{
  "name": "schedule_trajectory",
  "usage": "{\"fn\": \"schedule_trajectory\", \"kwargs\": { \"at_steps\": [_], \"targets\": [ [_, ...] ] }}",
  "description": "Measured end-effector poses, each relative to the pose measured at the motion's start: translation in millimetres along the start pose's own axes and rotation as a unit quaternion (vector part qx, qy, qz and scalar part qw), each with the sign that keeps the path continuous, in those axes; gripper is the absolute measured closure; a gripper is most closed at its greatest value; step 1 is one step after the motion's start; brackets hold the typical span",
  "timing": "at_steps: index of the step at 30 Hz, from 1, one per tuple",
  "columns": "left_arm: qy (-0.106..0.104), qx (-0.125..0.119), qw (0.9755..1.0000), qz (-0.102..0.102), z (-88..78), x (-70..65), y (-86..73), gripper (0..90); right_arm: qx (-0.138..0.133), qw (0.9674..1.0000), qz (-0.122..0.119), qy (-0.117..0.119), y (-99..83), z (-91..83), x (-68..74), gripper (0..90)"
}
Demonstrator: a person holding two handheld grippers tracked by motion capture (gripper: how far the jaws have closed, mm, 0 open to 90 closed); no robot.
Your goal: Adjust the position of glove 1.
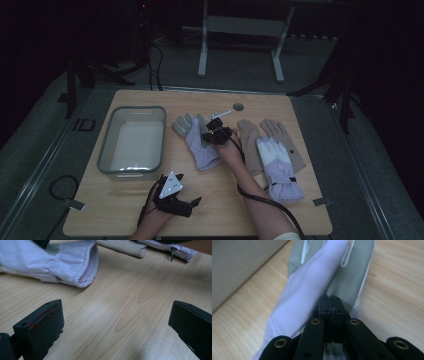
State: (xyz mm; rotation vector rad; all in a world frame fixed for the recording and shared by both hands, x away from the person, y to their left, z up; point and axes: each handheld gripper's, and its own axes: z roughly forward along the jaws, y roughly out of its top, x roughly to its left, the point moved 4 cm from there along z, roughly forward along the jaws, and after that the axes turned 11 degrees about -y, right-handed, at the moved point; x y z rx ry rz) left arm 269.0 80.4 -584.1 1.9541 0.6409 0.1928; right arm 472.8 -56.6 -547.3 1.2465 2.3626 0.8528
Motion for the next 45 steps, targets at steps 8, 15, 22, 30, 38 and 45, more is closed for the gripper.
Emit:
{"fn": "schedule_trajectory", "kwargs": {
  "at_steps": [8,15,22,30,38,45],
  "targets": [
    [0.004,0.002,1.0,0.002,0.5,0.1,0.1,0.2,-0.046,0.9958,0.077,-0.018,-4.2,-48.8,-18.6,89.3],
    [0.005,0.004,1.0,0.001,0.6,0.0,0.1,0.2,-0.079,0.9846,0.156,-0.006,-32.3,-85.7,-25.3,89.3],
    [0.009,0.008,0.9999,0.003,1.1,-0.1,0.0,0.2,-0.07,0.9833,0.166,-0.027,-65.9,-91.1,-25.1,89.1],
    [0.006,0.008,0.9999,0.001,1.1,0.2,0.0,0.1,-0.051,0.9806,0.181,-0.053,-86.8,-74.7,-36.7,89.0],
    [0.006,0.01,0.9999,0.003,1.7,-0.5,0.0,0.1,-0.041,0.98,0.184,-0.065,-94.6,-55.4,-38.2,88.8],
    [0.005,0.011,0.9999,0.004,1.9,-0.6,0.0,0.2,-0.042,0.9774,0.192,-0.078,-95.9,-52.9,-41.5,85.2]
  ]
}}
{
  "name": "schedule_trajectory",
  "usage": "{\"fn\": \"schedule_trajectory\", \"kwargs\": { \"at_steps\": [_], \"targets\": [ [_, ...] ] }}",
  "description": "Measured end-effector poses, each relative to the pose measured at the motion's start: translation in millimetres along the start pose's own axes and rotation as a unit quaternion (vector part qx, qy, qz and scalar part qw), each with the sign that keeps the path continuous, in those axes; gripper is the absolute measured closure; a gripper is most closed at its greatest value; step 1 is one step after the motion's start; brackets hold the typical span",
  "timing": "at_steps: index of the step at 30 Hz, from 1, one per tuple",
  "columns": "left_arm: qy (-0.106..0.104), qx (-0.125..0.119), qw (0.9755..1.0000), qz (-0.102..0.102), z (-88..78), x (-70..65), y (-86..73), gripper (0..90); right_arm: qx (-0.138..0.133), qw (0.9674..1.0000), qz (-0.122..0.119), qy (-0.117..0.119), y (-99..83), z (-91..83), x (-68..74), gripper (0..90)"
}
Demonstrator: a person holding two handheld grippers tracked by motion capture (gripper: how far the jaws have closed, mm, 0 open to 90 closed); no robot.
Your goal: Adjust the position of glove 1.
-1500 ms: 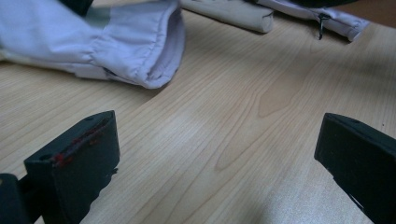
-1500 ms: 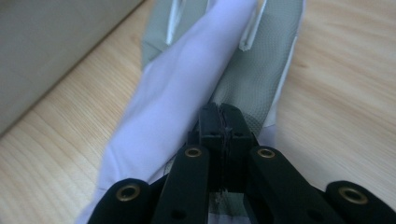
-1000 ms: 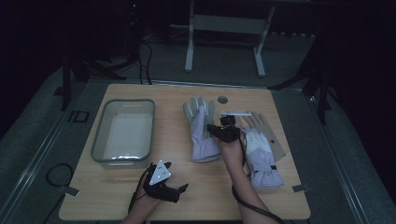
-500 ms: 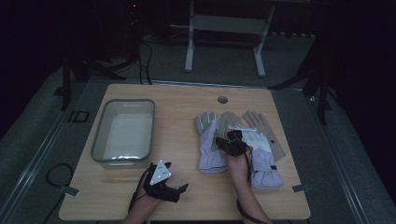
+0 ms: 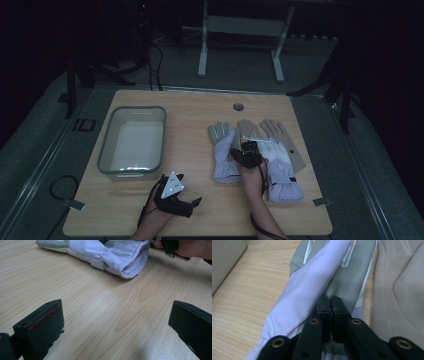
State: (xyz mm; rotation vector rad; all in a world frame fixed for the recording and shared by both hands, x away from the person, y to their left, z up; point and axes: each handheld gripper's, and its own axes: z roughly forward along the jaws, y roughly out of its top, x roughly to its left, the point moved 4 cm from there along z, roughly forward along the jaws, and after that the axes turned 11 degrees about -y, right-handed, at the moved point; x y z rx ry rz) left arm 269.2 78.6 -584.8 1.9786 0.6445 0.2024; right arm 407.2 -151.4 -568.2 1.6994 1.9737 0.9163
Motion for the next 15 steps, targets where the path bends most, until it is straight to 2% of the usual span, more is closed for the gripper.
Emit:
{"fn": "schedule_trajectory", "kwargs": {
  "at_steps": [3,4,6,11,12,15],
  "targets": [
    [-0.001,0.0,1.0,0.0,0.1,0.0,0.0,0.1,-0.004,0.9999,-0.01,-0.002,3.5,-5.4,0.4,74.0],
    [-0.001,0.0,1.0,-0.001,0.3,0.2,0.0,0.2,-0.012,0.9995,-0.026,-0.008,6.2,-9.3,0.4,68.3],
    [-0.001,0.0,1.0,-0.001,0.3,0.4,0.0,0.2,-0.013,0.9992,-0.036,-0.007,10.5,-13.9,0.4,63.2],
    [0.0,0.004,1.0,0.002,0.5,0.1,0.1,0.2,-0.014,0.9977,-0.067,-0.007,25.9,-27.7,-0.5,58.9],
    [0.0,0.004,1.0,0.002,0.5,0.0,0.1,0.2,-0.013,0.9967,-0.08,-0.011,29.9,-30.9,-0.7,58.3],
    [0.001,0.003,1.0,0.001,0.6,0.0,0.1,0.2,-0.01,0.9954,-0.093,-0.017,39.4,-36.2,-4.8,57.7]
  ]
}}
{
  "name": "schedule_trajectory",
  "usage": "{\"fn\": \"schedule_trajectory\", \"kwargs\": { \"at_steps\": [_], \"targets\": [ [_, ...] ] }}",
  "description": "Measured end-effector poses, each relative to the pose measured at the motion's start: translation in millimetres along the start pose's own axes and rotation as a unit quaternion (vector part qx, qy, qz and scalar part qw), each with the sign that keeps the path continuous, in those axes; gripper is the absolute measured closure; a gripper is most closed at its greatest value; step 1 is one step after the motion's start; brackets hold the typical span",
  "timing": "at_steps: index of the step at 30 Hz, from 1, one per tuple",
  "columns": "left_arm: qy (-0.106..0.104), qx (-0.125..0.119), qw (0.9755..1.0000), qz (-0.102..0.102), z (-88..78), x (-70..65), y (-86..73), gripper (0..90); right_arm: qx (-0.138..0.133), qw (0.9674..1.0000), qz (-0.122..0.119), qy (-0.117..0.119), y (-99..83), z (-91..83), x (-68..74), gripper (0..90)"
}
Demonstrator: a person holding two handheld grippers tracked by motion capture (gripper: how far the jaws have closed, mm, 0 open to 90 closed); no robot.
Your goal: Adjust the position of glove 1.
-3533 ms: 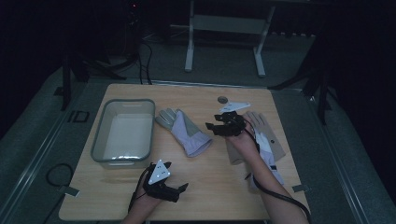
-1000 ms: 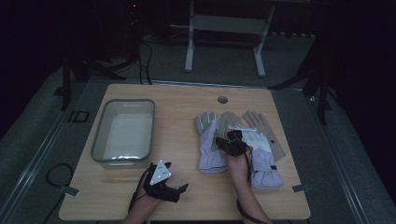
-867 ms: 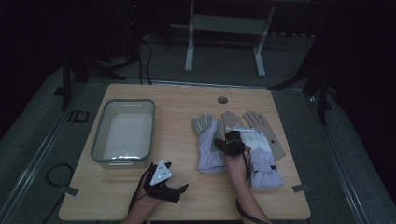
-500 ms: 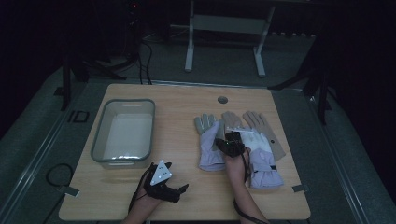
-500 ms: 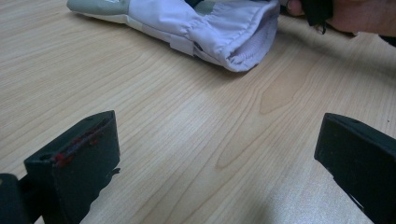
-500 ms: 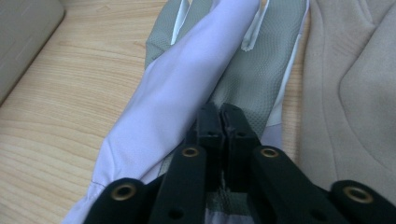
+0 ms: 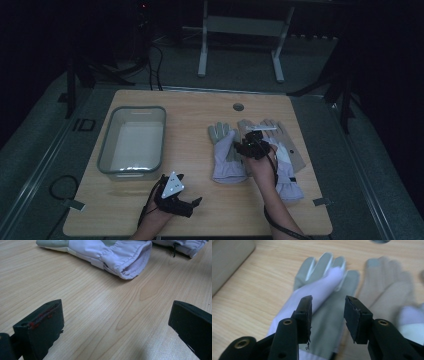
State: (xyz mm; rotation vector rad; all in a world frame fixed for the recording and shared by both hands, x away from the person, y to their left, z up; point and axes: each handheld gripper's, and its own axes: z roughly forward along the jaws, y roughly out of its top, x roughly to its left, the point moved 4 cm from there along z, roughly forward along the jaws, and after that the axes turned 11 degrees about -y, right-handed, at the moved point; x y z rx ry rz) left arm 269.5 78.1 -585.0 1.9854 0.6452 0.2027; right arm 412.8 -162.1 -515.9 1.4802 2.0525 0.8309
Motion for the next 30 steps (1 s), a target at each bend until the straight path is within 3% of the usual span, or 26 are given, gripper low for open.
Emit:
{"fn": "schedule_trajectory", "kwargs": {
  "at_steps": [8,13,15,20,30],
  "targets": [
    [0.001,-0.001,1.0,0.0,-0.1,-0.1,0.0,0.2,0.006,0.9997,-0.021,-0.014,12.2,-17.0,-23.2,50.6],
    [0.002,-0.002,1.0,-0.001,-0.3,0.1,-0.1,0.2,0.0,0.9997,-0.022,-0.008,13.0,-29.3,-38.8,48.9],
    [0.001,-0.002,1.0,-0.001,-0.3,0.1,-0.1,0.2,0.0,0.9997,-0.022,-0.003,10.7,-33.4,-44.6,47.9],
    [0.0,-0.001,1.0,0.0,-0.2,0.1,-0.1,0.2,0.006,0.9992,-0.039,-0.012,1.6,-40.4,-61.1,47.2],
    [0.002,0.001,1.0,-0.001,0.2,0.1,0.0,0.2,0.01,0.9985,-0.047,-0.024,-24.2,-60.8,-96.8,51.2]
  ]
}}
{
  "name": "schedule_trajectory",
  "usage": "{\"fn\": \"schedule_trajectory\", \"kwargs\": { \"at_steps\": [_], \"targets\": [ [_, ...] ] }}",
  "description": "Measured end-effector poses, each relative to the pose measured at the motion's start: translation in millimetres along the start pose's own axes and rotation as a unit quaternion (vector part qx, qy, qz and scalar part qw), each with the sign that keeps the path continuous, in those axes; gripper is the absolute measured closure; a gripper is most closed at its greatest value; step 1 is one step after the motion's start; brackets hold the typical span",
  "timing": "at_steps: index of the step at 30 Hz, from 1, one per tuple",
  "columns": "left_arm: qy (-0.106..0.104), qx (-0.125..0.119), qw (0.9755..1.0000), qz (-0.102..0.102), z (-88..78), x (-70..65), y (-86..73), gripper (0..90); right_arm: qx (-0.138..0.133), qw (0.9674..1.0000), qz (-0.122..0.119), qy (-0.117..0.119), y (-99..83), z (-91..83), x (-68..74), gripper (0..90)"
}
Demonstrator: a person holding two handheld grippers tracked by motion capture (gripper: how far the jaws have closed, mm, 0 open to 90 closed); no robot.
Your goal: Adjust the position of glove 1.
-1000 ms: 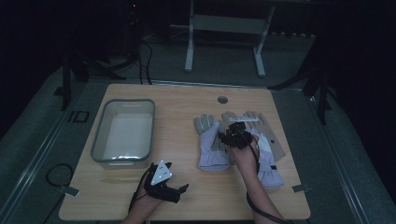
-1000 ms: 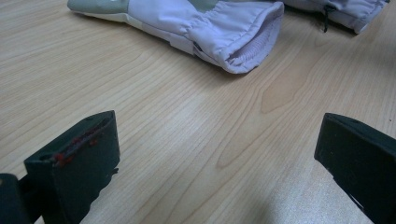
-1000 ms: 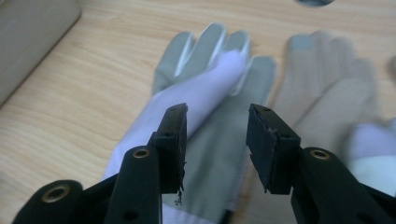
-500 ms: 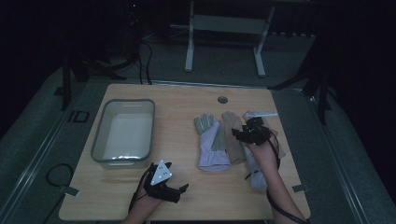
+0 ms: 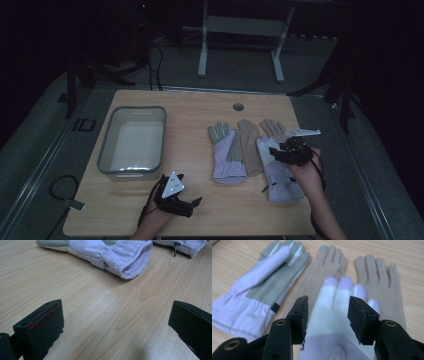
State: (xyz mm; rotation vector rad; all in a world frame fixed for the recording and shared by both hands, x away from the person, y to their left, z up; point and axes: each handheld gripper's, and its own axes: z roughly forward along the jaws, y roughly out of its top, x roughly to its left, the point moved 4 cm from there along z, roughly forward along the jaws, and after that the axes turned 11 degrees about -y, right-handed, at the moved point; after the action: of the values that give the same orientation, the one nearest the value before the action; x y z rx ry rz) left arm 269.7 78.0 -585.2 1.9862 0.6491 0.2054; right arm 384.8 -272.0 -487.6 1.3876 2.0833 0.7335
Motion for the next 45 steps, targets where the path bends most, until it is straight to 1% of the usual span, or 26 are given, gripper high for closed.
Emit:
{"fn": "schedule_trajectory", "kwargs": {
  "at_steps": [2,5,7,11,13,16,20,21,23,25,26,28,30,31,32,33,35,36,38,39,41,43,45],
  "targets": [
    [0.0,0.0,1.0,-0.002,0.0,0.3,0.0,0.2,-0.001,1.0,0.004,0.001,-7.2,-3.5,-6.2,51.4],
    [0.0,0.001,1.0,-0.003,-0.1,0.5,0.0,0.2,0.004,0.9999,0.015,0.003,-19.3,-8.9,-16.3,52.0],
    [0.0,0.001,1.0,-0.003,0.1,0.5,0.0,0.2,0.005,0.9999,0.014,0.002,-26.6,-12.8,-21.2,52.4],
    [0.001,0.002,1.0,-0.003,0.2,0.5,0.0,0.2,0.014,0.9998,0.015,0.0,-41.9,-17.6,-26.5,52.3],
    [0.0,0.001,1.0,-0.004,0.5,0.5,0.1,0.2,0.02,0.9997,0.01,0.0,-50.0,-17.5,-26.9,52.3],
    [0.002,0.003,1.0,-0.002,0.8,0.2,0.0,0.2,0.027,0.9995,0.011,0.007,-59.6,-16.3,-26.7,52.3],
    [0.002,0.004,1.0,-0.002,0.9,0.2,0.0,0.2,0.037,0.9993,-0.005,0.008,-68.3,-10.5,-26.3,52.4],
    [0.002,0.005,1.0,-0.002,0.9,0.2,0.0,0.2,0.038,0.9992,-0.004,0.009,-69.2,-8.6,-26.5,53.3],
    [0.002,0.005,1.0,-0.004,1.1,0.3,0.0,0.2,0.044,0.9989,0.01,0.016,-69.9,-5.1,-27.3,53.9],
    [0.001,0.005,1.0,-0.004,1.2,0.5,0.0,0.2,0.041,0.9988,0.009,0.023,-69.2,-2.1,-24.9,53.3],
    [0.001,0.005,1.0,-0.004,1.3,0.4,0.0,0.2,0.041,0.9988,0.006,0.025,-68.6,-0.5,-24.0,53.0],
    [0.002,0.007,1.0,-0.003,1.3,0.3,0.0,0.2,0.045,0.9988,0.0,0.02,-67.6,5.7,-22.2,53.0],
    [0.002,0.006,1.0,-0.003,1.3,0.1,0.0,0.2,0.056,0.9983,-0.006,0.018,-68.5,14.2,-21.0,51.4],
    [0.002,0.005,1.0,-0.003,1.2,0.0,0.0,0.8,0.065,0.9977,-0.014,0.017,-70.5,20.1,-20.5,50.2],
    [0.003,0.003,1.0,-0.002,0.9,-0.2,0.0,2.6,0.07,0.9973,-0.016,0.016,-72.1,23.7,-20.0,50.3],
    [0.002,0.004,1.0,-0.001,0.9,-0.2,0.0,3.3,0.075,0.9968,-0.014,0.023,-74.8,28.5,-20.0,53.9],
    [0.006,0.001,1.0,0.0,0.4,-0.3,-0.1,3.3,0.074,0.9964,0.005,0.042,-77.9,30.6,-20.9,61.1],
    [0.005,0.001,1.0,0.0,0.2,-0.4,-0.1,3.3,0.069,0.9968,0.004,0.041,-78.9,30.7,-20.6,62.0],
    [0.006,0.0,1.0,0.0,0.1,-0.3,-0.1,3.3,0.062,0.9977,-0.002,0.029,-80.6,30.2,-17.0,65.9],
    [0.005,-0.001,1.0,-0.001,0.0,-0.1,-0.1,3.3,0.061,0.9978,-0.007,0.022,-80.1,29.2,-14.9,69.4],
    [0.005,0.0,1.0,-0.001,0.1,0.0,0.0,3.3,0.06,0.998,-0.012,0.017,-78.7,27.7,-13.5,74.0],
    [0.006,0.0,1.0,-0.001,0.1,0.0,-0.1,3.2,0.056,0.9983,-0.003,0.018,-77.4,24.4,-13.5,77.2],
    [0.005,0.0,1.0,-0.002,0.0,0.2,0.0,3.1,0.054,0.9984,0.005,0.019,-75.8,18.2,-13.2,78.5]
  ]
}}
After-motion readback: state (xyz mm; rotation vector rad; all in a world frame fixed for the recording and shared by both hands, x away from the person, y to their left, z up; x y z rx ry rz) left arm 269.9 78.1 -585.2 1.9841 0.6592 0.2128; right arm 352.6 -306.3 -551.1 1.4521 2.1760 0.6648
